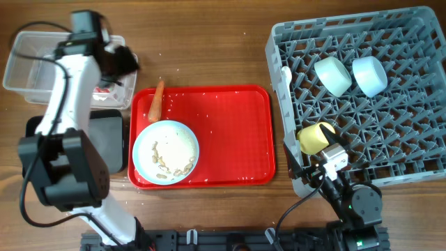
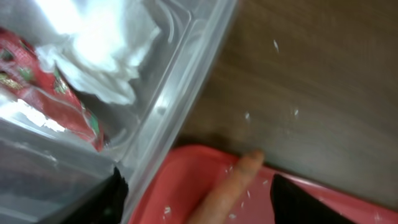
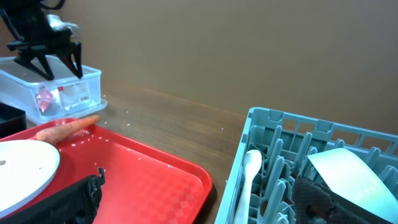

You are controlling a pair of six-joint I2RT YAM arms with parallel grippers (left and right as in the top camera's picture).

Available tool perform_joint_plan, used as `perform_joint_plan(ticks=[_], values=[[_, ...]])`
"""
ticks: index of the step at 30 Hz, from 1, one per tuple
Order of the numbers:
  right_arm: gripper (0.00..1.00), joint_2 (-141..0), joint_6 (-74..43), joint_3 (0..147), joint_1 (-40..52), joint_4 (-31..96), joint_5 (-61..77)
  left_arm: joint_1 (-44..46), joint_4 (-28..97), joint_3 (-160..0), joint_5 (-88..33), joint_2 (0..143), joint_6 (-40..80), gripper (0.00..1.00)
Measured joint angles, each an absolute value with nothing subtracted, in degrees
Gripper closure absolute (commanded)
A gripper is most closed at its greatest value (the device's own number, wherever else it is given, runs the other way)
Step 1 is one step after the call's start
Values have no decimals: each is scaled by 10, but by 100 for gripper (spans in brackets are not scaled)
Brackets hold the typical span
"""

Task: Sort waste into correct bins and load items into the dishwasher rack
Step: 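Grasp the red wrapper with the left gripper and drop it in the clear bin, then grasp the carrot with the left gripper and place it on the black tray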

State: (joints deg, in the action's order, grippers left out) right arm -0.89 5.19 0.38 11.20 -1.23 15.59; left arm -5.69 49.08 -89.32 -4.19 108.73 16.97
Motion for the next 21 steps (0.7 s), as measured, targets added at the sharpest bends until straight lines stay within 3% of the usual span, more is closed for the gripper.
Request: perform_joint_plan(ticks=[6,9,10,15,21], values=[[0,-9,52,4,112,-12,156,89,544,-872,40,1098,166,23],[0,-9,52,4,112,-12,156,95,538,-854,59,1125,166,29],[0,-9,52,4,112,-12,156,94,537,-852,64,1129,167,24],[0,-9,52,4,112,-12,156,71,547,-876,65,1103,174,15],[0,-9,52,4,112,-12,156,89,577,-889,62,1016,179,22]])
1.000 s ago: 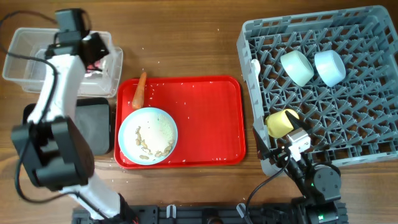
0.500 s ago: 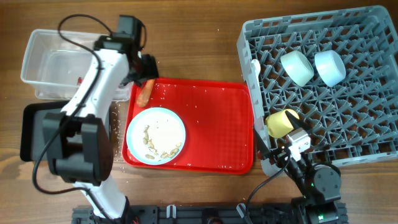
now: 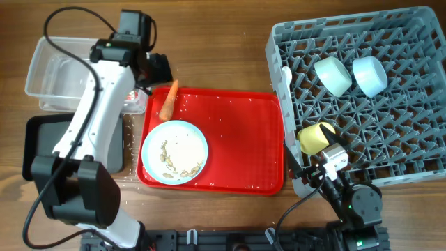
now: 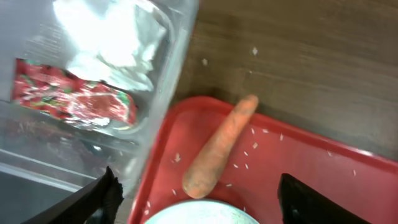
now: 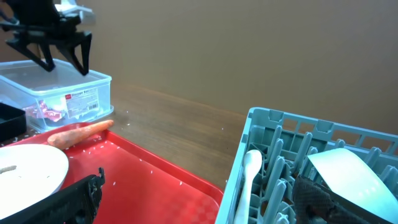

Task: Sort waste into correct bins and load items into the dishwasher rack
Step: 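Grasp the carrot with the left gripper and place it on the black tray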

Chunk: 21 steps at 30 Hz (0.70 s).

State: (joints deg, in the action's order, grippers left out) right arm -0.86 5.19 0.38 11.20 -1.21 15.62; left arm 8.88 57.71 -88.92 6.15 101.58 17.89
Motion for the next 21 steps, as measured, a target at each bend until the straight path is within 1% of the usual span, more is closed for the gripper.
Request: perform_joint_plan(ticks=[1,3,4,5,6,8,9,10,13,14,15,17,18,19,21], values=[[0,-9,52,4,112,-12,156,106,578,-880,61,1018,180,29],[0,-9,52,4,112,-12,156,144,560,-853,62,1018,163,69],[0,-9,52,4,112,-12,156,159,541,-835,69,1020,154,83],[0,-9,52,4,112,-12,156,168,519,-818,77,1022,149,93],[0,-9,52,4,112,-12,156,166,485,-789,88,1026,142,96],[0,-9,52,4,112,-12,156,135,431,-755,92,1042,141,96],[0,-9,52,4,112,-12,156,100,405,-743,90,1057,141,94],[0,-9,52,4,112,-12,156,65,381,-738,77,1066,141,90],[0,-9,52,4,112,-12,156,9,333,-738,32,1067,143,62],[0,-9,52,4,112,-12,156,4,345,-739,2,1067,142,57],[0,-9,52,4,112,-12,156,6,355,-740,-9,1067,144,55],[0,-9,52,4,112,-12,156,25,397,-743,-38,1060,140,40],[0,-9,52,4,112,-12,156,46,410,-743,-48,1056,135,30],[0,-9,52,4,112,-12,156,72,422,-743,-55,1054,115,26],[0,-9,52,4,112,-12,156,107,411,-737,-43,1054,95,28]])
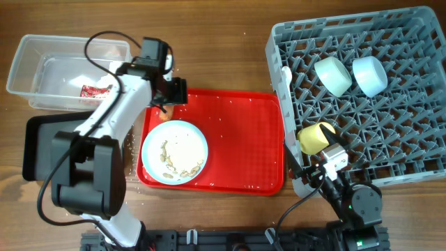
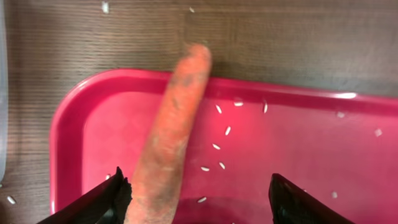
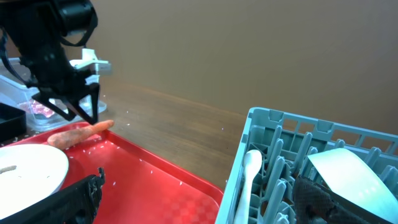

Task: Sort waste into correct bins and load items into the dishwasher rack
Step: 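Grasp the carrot with the left gripper and place it on the black tray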

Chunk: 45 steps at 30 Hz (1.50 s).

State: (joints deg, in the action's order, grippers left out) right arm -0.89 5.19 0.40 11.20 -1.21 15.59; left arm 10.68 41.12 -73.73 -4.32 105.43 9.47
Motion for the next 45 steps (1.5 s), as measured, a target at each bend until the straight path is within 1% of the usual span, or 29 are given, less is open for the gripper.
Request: perform_joint_plan(ticks=[3,4,5,7,8,11,13,15,16,17,18,20,22,24,27,28,30,31,32,33,35,38,39,41,42,43,44,45], values=[[0,-9,52,4,112,-12,156,124,381,-719,-15,1069,79,31],[0,-9,52,4,112,-12,156,123,369,-718,-4,1082,77,35],[0,-9,52,4,112,-12,156,123,361,-718,4,1098,76,50],[0,-9,52,4,112,-12,156,123,359,-718,15,1124,74,62],[0,-9,52,4,112,-12,156,123,360,-718,22,1127,67,64],[0,-9,52,4,112,-12,156,121,368,-723,32,1127,71,78],[0,-9,52,4,112,-12,156,112,382,-750,33,1123,91,79],[0,-9,52,4,112,-12,156,98,395,-788,36,1086,98,80],[0,-9,52,4,112,-12,156,93,399,-799,36,1064,103,92],[0,-9,52,4,112,-12,156,86,423,-811,36,1023,116,96],[0,-9,52,4,112,-13,156,79,462,-821,36,982,136,96],[0,-8,52,4,112,-13,156,62,605,-831,37,917,217,96],[0,-8,52,4,112,-13,156,37,693,-827,54,904,283,96],[0,-8,52,4,112,-13,156,-5,728,-793,90,905,336,96],[0,-8,52,4,112,-13,156,-85,713,-734,116,909,401,96],[0,-8,52,4,112,-13,156,-123,698,-709,118,909,431,91],[0,-8,52,4,112,-13,156,-202,665,-661,113,910,502,74],[0,-8,52,4,112,-13,156,-222,647,-644,107,910,524,49],[0,-8,52,4,112,-13,156,-242,603,-620,94,910,543,39],[0,-8,52,4,112,-13,156,-254,587,-608,86,911,549,37],[0,-8,52,4,112,-13,156,-275,569,-594,25,911,558,36],[0,-8,52,4,112,-13,156,-248,602,-607,-19,911,540,34],[0,-8,52,4,112,-13,156,-224,616,-619,-21,911,533,34],[0,-8,52,4,112,-13,156,-150,614,-647,-27,907,505,28],[0,-8,52,4,112,-13,156,-93,598,-657,-28,901,465,22],[0,-8,52,4,112,-13,156,-33,587,-664,-29,899,425,18],[0,-8,52,4,112,-13,156,56,568,-666,-25,899,359,18],[0,-8,52,4,112,-13,156,142,560,-666,-18,902,309,28]])
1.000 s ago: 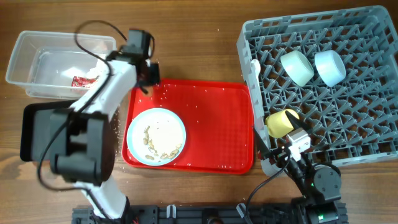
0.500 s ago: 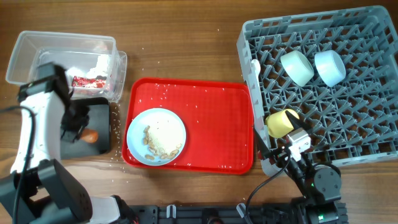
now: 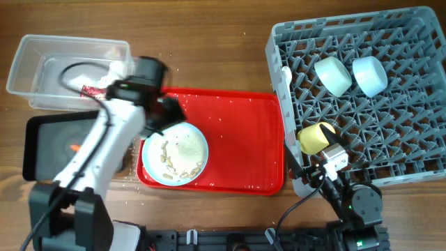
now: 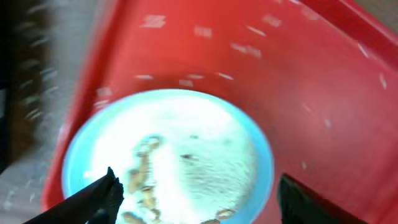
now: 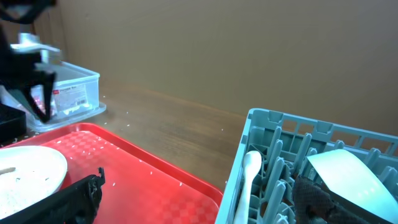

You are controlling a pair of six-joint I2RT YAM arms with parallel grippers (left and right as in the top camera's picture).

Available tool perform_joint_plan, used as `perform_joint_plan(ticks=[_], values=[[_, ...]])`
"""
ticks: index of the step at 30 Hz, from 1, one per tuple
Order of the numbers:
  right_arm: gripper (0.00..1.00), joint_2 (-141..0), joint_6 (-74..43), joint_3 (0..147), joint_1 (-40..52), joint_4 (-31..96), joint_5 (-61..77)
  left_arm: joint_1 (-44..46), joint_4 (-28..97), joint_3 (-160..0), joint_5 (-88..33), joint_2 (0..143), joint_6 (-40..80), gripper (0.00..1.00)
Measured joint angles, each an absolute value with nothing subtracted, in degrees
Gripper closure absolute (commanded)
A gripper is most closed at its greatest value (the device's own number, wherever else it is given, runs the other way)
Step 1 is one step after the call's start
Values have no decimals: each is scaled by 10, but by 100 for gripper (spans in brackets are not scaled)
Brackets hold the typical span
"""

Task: Sort waste into correct bins and load items into the dishwasher rack
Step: 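Grasp the carrot with the left gripper and place it on the black tray, then lift the white plate with the left gripper and tip scraps onto the black tray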

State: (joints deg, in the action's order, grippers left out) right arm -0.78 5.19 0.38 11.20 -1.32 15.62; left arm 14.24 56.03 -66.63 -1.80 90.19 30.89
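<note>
A light blue bowl [image 3: 175, 153] of food scraps sits at the left end of the red tray [image 3: 237, 139]. My left gripper [image 3: 164, 111] hangs open just above the bowl [image 4: 186, 155], its dark fingers [image 4: 102, 198] on either side of it, nothing between them. The view is blurred. No carrot lies on the tray; a small orange bit [image 3: 73, 147] shows in the black bin [image 3: 42, 150]. My right gripper [image 5: 199, 208] stands open and empty at the front left corner of the grey dishwasher rack [image 3: 390, 104].
A clear bin [image 3: 56, 70] at the back left holds a red wrapper [image 3: 90, 90] and white paper [image 3: 115, 67]. In the rack are two pale blue cups [image 3: 333, 75], a yellow cup [image 3: 315, 137] and a white spoon [image 5: 249, 168]. Rice grains litter the tray.
My left gripper was open over the carrot at the tray's back left corner; now it is open over the bowl. The carrot is gone from the tray. The right arm has not moved.
My left gripper was first above the clear bin with the wrapper and paper in it. It then stood nearer the carrot on the tray's back left rim, then straight over it. Now the carrot is off the tray and the gripper is over the bowl.
</note>
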Motion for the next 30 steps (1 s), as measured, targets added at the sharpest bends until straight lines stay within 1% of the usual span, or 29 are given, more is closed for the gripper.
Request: perform_joint_plan(ticks=[1,2,4,5,9,10,13,15,18,20,22,23,24,30], values=[[0,-8,52,4,112,-13,156,191,545,-668,7,913,289,36],[0,-8,52,4,112,-13,156,237,531,-670,21,931,277,42],[0,-8,52,4,112,-13,156,335,515,-674,36,982,253,53],[0,-8,52,4,112,-13,156,371,516,-673,37,1007,245,57],[0,-8,52,4,112,-13,156,421,508,-671,82,1034,236,59],[0,-8,52,4,112,-13,156,435,508,-672,102,1037,234,60],[1,-8,52,4,112,-13,156,445,507,-671,123,1048,232,63],[0,-8,52,4,112,-13,156,444,505,-671,134,1058,232,68],[1,-8,52,4,112,-13,156,442,503,-667,146,1070,232,68],[0,-8,52,4,112,-13,156,442,500,-665,148,1073,232,79],[0,-8,52,4,112,-13,156,442,498,-663,148,1074,236,83],[0,-8,52,4,112,-13,156,441,490,-659,150,1074,236,92],[0,-8,52,4,112,-13,156,440,476,-652,151,1075,237,96],[0,-8,52,4,112,-13,156,438,479,-649,171,1077,241,96]])
